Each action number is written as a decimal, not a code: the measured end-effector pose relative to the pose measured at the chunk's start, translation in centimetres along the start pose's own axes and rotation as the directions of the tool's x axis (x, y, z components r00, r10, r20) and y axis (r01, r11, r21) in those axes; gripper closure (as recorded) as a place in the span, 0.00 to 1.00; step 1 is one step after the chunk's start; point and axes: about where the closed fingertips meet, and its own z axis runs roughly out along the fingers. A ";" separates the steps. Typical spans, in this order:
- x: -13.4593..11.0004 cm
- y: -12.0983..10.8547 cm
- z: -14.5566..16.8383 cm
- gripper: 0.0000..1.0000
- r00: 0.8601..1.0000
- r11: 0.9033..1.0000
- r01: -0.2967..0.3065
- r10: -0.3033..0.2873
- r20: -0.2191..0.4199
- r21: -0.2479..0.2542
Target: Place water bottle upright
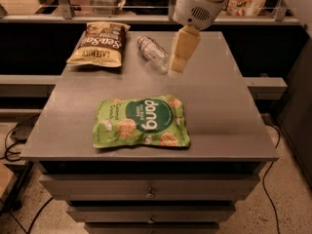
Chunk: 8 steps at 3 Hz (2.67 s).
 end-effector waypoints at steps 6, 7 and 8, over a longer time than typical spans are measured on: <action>-1.6 -9.9 10.0 0.00 0.801 0.815 -0.577 0.576 0.160 -0.047; -2.4 -11.2 11.2 0.00 0.796 0.809 -0.588 0.584 0.155 -0.029; -3.3 -12.4 12.3 0.00 0.806 0.815 -0.579 0.574 0.147 -0.011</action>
Offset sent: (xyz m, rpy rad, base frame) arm 0.0990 0.0240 -0.0494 0.3390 0.1649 -0.4473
